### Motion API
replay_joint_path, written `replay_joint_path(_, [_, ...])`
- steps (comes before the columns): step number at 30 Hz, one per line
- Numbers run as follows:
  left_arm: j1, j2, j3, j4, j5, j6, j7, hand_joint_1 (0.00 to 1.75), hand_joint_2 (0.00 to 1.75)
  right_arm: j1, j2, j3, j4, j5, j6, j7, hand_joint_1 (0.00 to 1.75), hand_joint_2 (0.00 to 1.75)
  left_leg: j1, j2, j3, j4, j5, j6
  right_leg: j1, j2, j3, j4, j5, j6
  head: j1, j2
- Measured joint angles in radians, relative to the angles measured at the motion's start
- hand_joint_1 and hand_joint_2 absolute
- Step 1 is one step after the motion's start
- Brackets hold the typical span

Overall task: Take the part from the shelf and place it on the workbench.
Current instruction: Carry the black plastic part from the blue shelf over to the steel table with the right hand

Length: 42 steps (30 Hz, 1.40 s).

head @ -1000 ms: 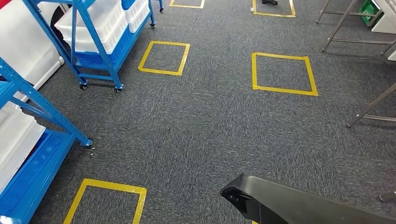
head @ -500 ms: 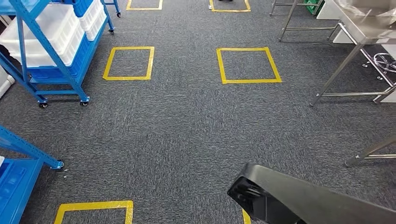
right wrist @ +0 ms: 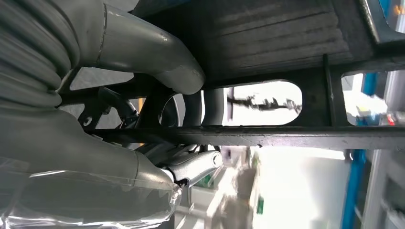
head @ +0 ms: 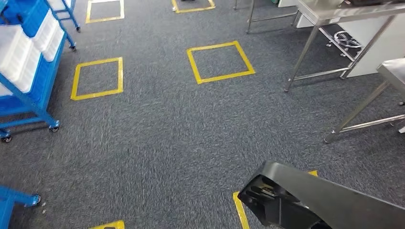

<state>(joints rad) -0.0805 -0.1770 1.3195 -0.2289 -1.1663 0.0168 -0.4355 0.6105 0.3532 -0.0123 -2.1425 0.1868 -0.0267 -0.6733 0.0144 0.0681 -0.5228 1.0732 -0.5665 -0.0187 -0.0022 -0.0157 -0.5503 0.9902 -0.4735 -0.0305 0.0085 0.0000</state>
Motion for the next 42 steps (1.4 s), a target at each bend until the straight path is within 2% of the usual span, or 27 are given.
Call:
replay_joint_path(2, [0.003,0.0,0.0,0.0,0.0,0.0,0.0,0.0,0.0,-0.002,0.001,0.0,-0.001,-0.002,-0.001,0.002,1.75,1.75,0.002,-0.049,-0.06,0.13,-0.064,-0.003,0.001,0.024,0.001,-0.001,0.001,-0.005,-0.004,0.0])
replay_joint_path(3, [0.006,0.0,0.0,0.0,0.0,0.0,0.0,0.0,0.0,-0.002,0.001,0.0,-0.001,-0.002,-0.002,0.002,1.75,1.75,0.002,-0.057,-0.089,0.185,-0.081,-0.004,0.001,0.039,0.001,0.001,0.0,-0.007,-0.005,0.0])
replay_joint_path(4, [0.007,0.0,0.0,0.0,0.001,0.0,0.001,0.0,0.0,-0.001,0.002,0.0,-0.001,-0.002,-0.002,0.003,1.75,1.75,0.003,-0.06,-0.105,0.209,-0.077,-0.005,0.002,0.055,0.001,0.004,-0.002,-0.007,-0.005,0.0])
replay_joint_path(6, [0.008,0.0,0.0,0.0,0.001,0.0,0.001,0.0,0.0,-0.001,0.002,0.0,-0.001,-0.002,-0.002,0.004,1.75,1.75,0.003,-0.069,-0.085,0.142,-0.013,-0.003,0.001,0.087,0.003,0.011,-0.007,-0.003,-0.005,0.0])
replay_joint_path(8, [0.008,0.001,0.0,0.0,0.001,0.0,0.001,0.0,0.0,-0.002,0.002,0.0,-0.001,-0.002,-0.002,0.004,1.75,1.75,0.006,-0.119,-0.035,0.012,0.051,0.0,0.0,0.114,0.001,0.023,-0.014,0.005,-0.005,0.0])
replay_joint_path(10, [0.008,0.002,0.0,0.0,0.002,0.0,0.001,0.0,0.0,-0.002,0.002,0.0,-0.001,-0.002,-0.002,0.006,1.75,1.75,0.006,-0.162,-0.012,-0.046,0.065,0.005,-0.004,0.137,-0.009,0.032,-0.017,0.016,-0.006,0.0])
replay_joint_path(12, [0.008,0.002,0.0,0.0,0.003,0.001,0.002,0.0,0.0,-0.001,0.002,0.0,-0.001,-0.003,-0.003,0.008,1.75,1.75,0.004,-0.151,-0.011,-0.051,0.066,0.014,-0.008,0.163,-0.017,0.031,-0.013,0.03,-0.007,0.0])
replay_joint_path(13, [0.008,0.001,0.0,0.0,0.003,0.002,0.002,0.0,0.0,0.0,0.002,-0.001,-0.001,-0.003,-0.004,0.01,1.75,1.75,0.004,-0.137,-0.009,-0.057,0.069,0.021,-0.008,0.159,-0.02,0.034,-0.014,0.035,-0.007,0.0])
replay_joint_path(14, [0.007,0.001,0.0,0.0,0.003,0.002,0.002,0.0,0.0,0.0,0.002,-0.001,-0.002,-0.004,-0.006,0.011,1.75,1.75,0.006,-0.122,-0.006,-0.064,0.072,0.029,-0.006,0.138,-0.029,0.049,-0.025,0.04,-0.005,0.0])
replay_joint_path(15, [0.008,0.0,0.0,0.0,0.003,0.003,0.001,0.0,0.0,0.0,0.002,-0.002,-0.002,-0.005,-0.007,0.011,1.75,1.75,0.008,-0.106,-0.003,-0.07,0.074,0.036,-0.004,0.107,-0.046,0.083,-0.044,0.043,-0.003,0.0])
replay_joint_path(17, [0.011,0.001,0.0,0.0,0.003,0.003,0.001,0.0,0.0,-0.002,0.002,-0.002,-0.003,-0.006,-0.008,0.013,1.75,1.75,0.005,-0.075,-0.001,-0.073,0.074,0.044,-0.005,0.044,-0.107,0.2,-0.103,0.049,0.001,0.0])
replay_joint_path(19, [0.014,0.002,0.001,0.0,0.003,0.003,0.002,0.0,0.0,-0.002,0.002,-0.003,-0.003,-0.006,-0.009,0.015,1.75,1.75,0.003,-0.043,0.001,-0.073,0.069,0.044,-0.01,0.025,-0.162,0.298,-0.13,0.054,0.001,0.0])
replay_joint_path(20, [0.015,0.002,0.001,0.0,0.003,0.003,0.003,0.0,0.0,-0.001,0.002,-0.003,-0.002,-0.007,-0.009,0.016,1.75,1.75,0.002,-0.027,0.003,-0.073,0.066,0.042,-0.012,0.02,-0.166,0.3,-0.117,0.055,0.001,0.0])
replay_joint_path(22, [0.014,0.002,0.001,0.0,0.003,0.003,0.004,0.0,0.0,-0.001,0.002,-0.004,-0.003,-0.008,-0.01,0.017,1.75,1.75,0.002,-0.002,0.014,-0.073,0.059,0.037,-0.012,-0.003,-0.112,0.193,-0.046,0.052,0.002,0.0])
replay_joint_path(23, [0.014,0.002,0.001,0.0,0.003,0.003,0.005,0.0,0.0,-0.002,0.002,-0.004,-0.003,-0.01,-0.01,0.017,1.75,1.75,0.001,0.009,0.019,-0.073,0.054,0.034,-0.007,-0.031,-0.075,0.123,-0.02,0.047,0.001,0.0])
replay_joint_path(25, [0.013,0.002,0.001,0.0,0.004,0.003,0.007,0.0,0.0,-0.004,0.002,-0.004,-0.003,-0.012,-0.01,0.018,1.75,1.75,-0.003,0.028,0.028,-0.072,0.043,0.022,0.004,-0.067,-0.03,0.04,0.0,0.036,0.001,0.0])
replay_joint_path(26, [0.011,0.003,0.001,0.0,0.004,0.003,0.009,0.0,0.0,-0.004,0.002,-0.004,-0.003,-0.014,-0.01,0.019,1.75,1.75,-0.005,0.038,0.032,-0.073,0.039,0.017,0.009,-0.069,-0.027,0.032,-0.006,0.032,0.0,0.0])
replay_joint_path(28, [0.007,0.004,0.002,0.0,0.004,0.003,0.012,0.0,0.0,-0.003,0.002,-0.005,-0.003,-0.016,-0.009,0.02,1.75,1.75,-0.003,0.052,0.043,-0.073,0.031,0.005,0.009,-0.041,-0.027,0.027,-0.005,0.022,0.0,0.0])
replay_joint_path(30, [0.006,0.007,0.002,0.0,0.004,0.004,0.013,0.0,0.0,-0.004,0.002,-0.005,-0.003,-0.017,-0.009,0.021,1.75,1.75,0.002,0.016,0.035,-0.037,0.004,-0.004,0.002,-0.017,-0.022,0.019,-0.001,0.012,-0.001,0.0])
replay_joint_path(32, [0.009,0.011,0.002,0.0,0.004,0.004,0.013,0.0,0.0,-0.006,0.003,-0.006,-0.003,-0.02,-0.007,0.023,1.75,1.75,0.004,-0.039,-0.02,0.077,-0.055,-0.009,-0.001,0.007,-0.02,0.017,0.001,0.004,-0.005,0.0])
replay_joint_path(33, [0.011,0.011,0.003,0.0,0.004,0.004,0.014,0.0,0.0,-0.008,0.003,-0.006,-0.003,-0.021,-0.005,0.024,1.75,1.75,0.004,-0.052,-0.056,0.145,-0.082,-0.01,0.0,0.021,-0.02,0.018,0.0,0.001,-0.007,0.0])
replay_joint_path(34, [0.014,0.012,0.003,0.0,0.004,0.004,0.014,0.0,0.0,-0.008,0.004,-0.006,-0.002,-0.022,-0.002,0.025,1.75,1.75,0.005,-0.057,-0.085,0.194,-0.093,-0.011,0.0,0.036,-0.02,0.019,-0.001,0.0,-0.008,0.0])
replay_joint_path(35, [0.016,0.014,0.003,0.0,0.004,0.004,0.014,0.0,0.0,-0.008,0.004,-0.006,-0.001,-0.023,0.0,0.027,1.75,1.75,0.005,-0.059,-0.1,0.21,-0.083,-0.011,0.0,0.052,-0.019,0.021,-0.002,0.0,-0.007,0.0])
replay_joint_path(37, [0.018,0.016,0.003,0.0,0.004,0.004,0.014,0.0,0.0,-0.008,0.004,-0.007,0.0,-0.025,0.002,0.03,1.75,1.75,0.005,-0.072,-0.079,0.131,-0.009,-0.009,-0.001,0.084,-0.017,0.029,-0.006,0.004,-0.008,0.0])
replay_joint_path(39, [0.018,0.019,0.003,0.0,0.004,0.004,0.014,0.0,0.0,-0.009,0.004,-0.007,0.001,-0.025,0.003,0.031,1.75,1.75,0.008,-0.128,-0.037,0.015,0.048,-0.004,-0.002,0.111,-0.02,0.041,-0.014,0.012,-0.008,0.0])
replay_joint_path(41, [0.018,0.02,0.003,0.0,0.004,0.004,0.015,0.0,0.0,-0.01,0.004,-0.007,0.002,-0.025,0.005,0.032,1.75,1.75,0.008,-0.164,-0.021,-0.031,0.052,0.004,-0.004,0.135,-0.029,0.047,-0.015,0.024,-0.009,0.0])
replay_joint_path(42, [0.017,0.02,0.003,0.0,0.004,0.003,0.015,0.0,0.0,-0.01,0.004,-0.008,0.002,-0.025,0.005,0.032,1.75,1.75,0.007,-0.157,-0.019,-0.037,0.052,0.009,-0.005,0.148,-0.033,0.047,-0.013,0.031,-0.009,0.0])
